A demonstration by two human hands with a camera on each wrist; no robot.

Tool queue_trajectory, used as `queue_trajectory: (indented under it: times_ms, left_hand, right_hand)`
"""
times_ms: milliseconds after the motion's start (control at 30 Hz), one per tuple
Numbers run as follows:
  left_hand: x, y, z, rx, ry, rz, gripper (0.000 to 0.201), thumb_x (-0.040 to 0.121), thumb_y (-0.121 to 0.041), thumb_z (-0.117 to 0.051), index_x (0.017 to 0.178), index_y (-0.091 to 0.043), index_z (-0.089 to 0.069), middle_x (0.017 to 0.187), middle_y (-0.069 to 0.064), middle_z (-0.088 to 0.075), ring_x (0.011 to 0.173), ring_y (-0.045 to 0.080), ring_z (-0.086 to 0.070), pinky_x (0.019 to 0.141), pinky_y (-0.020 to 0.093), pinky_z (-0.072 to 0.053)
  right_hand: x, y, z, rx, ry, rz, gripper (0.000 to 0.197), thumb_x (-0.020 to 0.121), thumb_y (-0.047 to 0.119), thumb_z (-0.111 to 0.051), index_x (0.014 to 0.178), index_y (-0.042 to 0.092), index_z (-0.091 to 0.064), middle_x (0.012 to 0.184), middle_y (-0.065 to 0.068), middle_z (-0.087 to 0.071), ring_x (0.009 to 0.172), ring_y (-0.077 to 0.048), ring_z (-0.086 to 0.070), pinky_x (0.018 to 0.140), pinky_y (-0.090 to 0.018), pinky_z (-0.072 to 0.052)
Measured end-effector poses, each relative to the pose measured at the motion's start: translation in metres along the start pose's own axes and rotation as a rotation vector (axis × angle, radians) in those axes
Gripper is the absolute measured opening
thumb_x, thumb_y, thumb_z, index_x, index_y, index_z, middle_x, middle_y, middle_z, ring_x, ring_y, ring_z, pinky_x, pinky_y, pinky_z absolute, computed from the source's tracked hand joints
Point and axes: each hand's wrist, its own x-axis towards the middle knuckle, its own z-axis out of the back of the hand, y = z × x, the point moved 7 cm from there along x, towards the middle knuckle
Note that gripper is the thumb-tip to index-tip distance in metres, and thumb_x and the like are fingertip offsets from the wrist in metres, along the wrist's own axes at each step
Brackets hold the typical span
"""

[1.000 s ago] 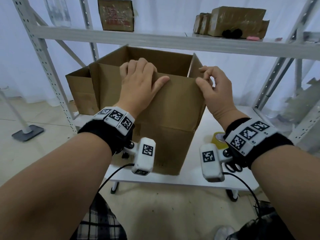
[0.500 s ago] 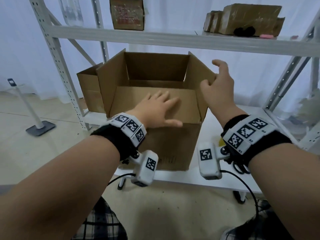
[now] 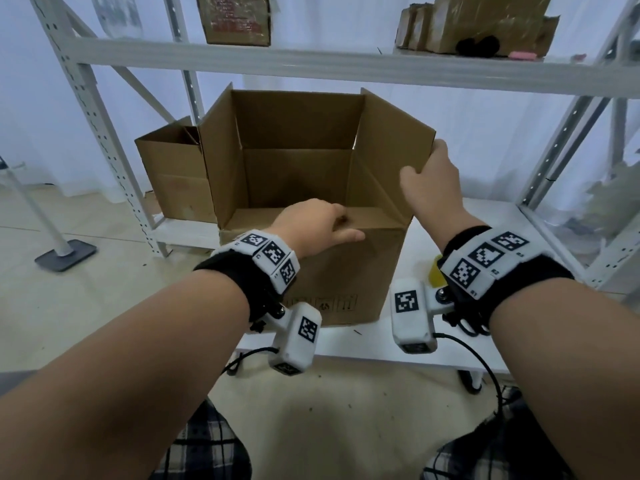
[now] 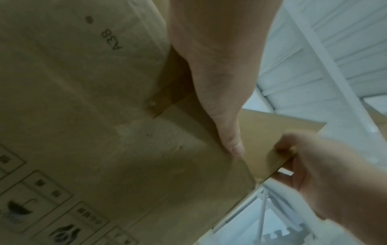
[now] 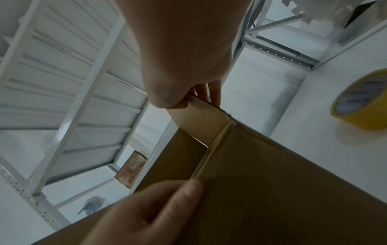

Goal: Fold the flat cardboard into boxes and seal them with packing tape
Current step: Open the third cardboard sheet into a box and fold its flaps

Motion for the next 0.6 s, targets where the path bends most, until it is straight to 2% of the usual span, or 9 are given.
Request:
queue_trajectory:
  times_ms: [67,100,133,167,200,267,400,500,600]
  left_hand:
    - [-0.007,0.000,0.022,0.026,-0.125,-0.042,0.049,0.094,-0.059,-0.040,0.111,-0.018,-0.063,0.094,-0.001,-0.067,0.090,0.018,-0.064,0.082,0.033,-0.050]
    - [-0.012,0.002,0.039,0.084,-0.246,-0.070,0.046,0.097,-0.053,-0.039,0.104,-0.018,-0.067,0.092,-0.001,-0.068,0.092,0.018,-0.064,0.094,0.034,-0.045]
    - [-0.018,0.005,0.056,0.137,-0.379,-0.093,0.042,0.098,-0.048,-0.039,0.099,-0.018,-0.069,0.096,-0.001,-0.069,0.101,0.018,-0.063,0.109,0.037,-0.032]
    - [-0.026,0.011,0.072,0.181,-0.501,-0.093,0.038,0.099,-0.043,-0.041,0.097,-0.019,-0.071,0.104,0.000,-0.070,0.114,0.019,-0.059,0.116,0.040,-0.016]
    - [-0.034,0.019,0.085,0.217,-0.603,-0.073,0.034,0.099,-0.038,-0.043,0.097,-0.020,-0.072,0.115,0.001,-0.068,0.126,0.021,-0.051,0.118,0.044,-0.005]
    - [-0.050,0.040,0.106,0.263,-0.738,0.026,0.026,0.098,-0.031,-0.047,0.097,-0.020,-0.071,0.134,0.005,-0.058,0.141,0.026,-0.033,0.118,0.052,0.003]
    - [-0.069,0.072,0.118,0.214,-0.762,0.293,0.020,0.093,-0.021,-0.051,0.109,-0.019,-0.063,0.154,0.012,-0.030,0.147,0.037,-0.009,0.114,0.061,0.005]
    - [-0.076,0.084,0.121,0.196,-0.757,0.386,0.022,0.092,-0.018,-0.049,0.111,-0.020,-0.061,0.153,0.010,-0.029,0.147,0.036,-0.006,0.113,0.065,0.003]
    - [-0.076,0.089,0.124,0.205,-0.738,0.416,0.022,0.093,-0.021,-0.047,0.110,-0.019,-0.060,0.149,0.008,-0.038,0.146,0.034,-0.013,0.113,0.062,0.003]
  right_hand:
    - [-0.002,0.000,-0.004,-0.029,0.006,-0.035,0.046,0.095,0.008,-0.042,0.140,0.013,-0.030,0.102,-0.003,-0.055,0.087,-0.021,-0.061,0.082,-0.041,-0.056]
    - [-0.003,0.001,-0.005,-0.039,-0.003,-0.049,0.047,0.095,0.005,-0.040,0.140,0.012,-0.027,0.101,-0.003,-0.054,0.087,-0.021,-0.060,0.082,-0.041,-0.056]
    - [-0.004,0.001,-0.005,-0.050,-0.020,-0.063,0.048,0.095,0.003,-0.040,0.140,0.012,-0.026,0.101,-0.004,-0.054,0.088,-0.023,-0.059,0.082,-0.042,-0.055]
    - [-0.005,0.001,-0.004,-0.064,-0.047,-0.074,0.049,0.094,0.001,-0.040,0.139,0.011,-0.026,0.104,-0.007,-0.054,0.093,-0.026,-0.059,0.083,-0.043,-0.054]
    - [-0.005,0.000,-0.002,-0.088,-0.085,-0.082,0.049,0.092,0.000,-0.041,0.138,0.010,-0.027,0.112,-0.010,-0.055,0.101,-0.029,-0.057,0.085,-0.044,-0.052]
    - [-0.005,0.001,0.001,-0.136,-0.154,-0.093,0.052,0.090,-0.001,-0.046,0.138,0.009,-0.029,0.127,-0.014,-0.049,0.114,-0.032,-0.051,0.088,-0.043,-0.047]
    - [-0.005,0.008,-0.004,-0.127,-0.158,-0.112,0.064,0.089,-0.006,-0.048,0.145,0.014,-0.024,0.136,-0.014,-0.040,0.111,-0.033,-0.054,0.081,-0.039,-0.044]
    - [-0.003,0.016,-0.009,-0.085,-0.176,-0.061,0.059,0.090,-0.007,-0.046,0.142,0.015,-0.030,0.133,-0.014,-0.044,0.113,-0.034,-0.053,0.087,-0.040,-0.046]
    - [-0.001,0.011,-0.011,-0.034,-0.194,-0.100,0.051,0.090,-0.006,-0.043,0.137,0.011,-0.037,0.131,-0.015,-0.046,0.118,-0.034,-0.048,0.091,-0.038,-0.043]
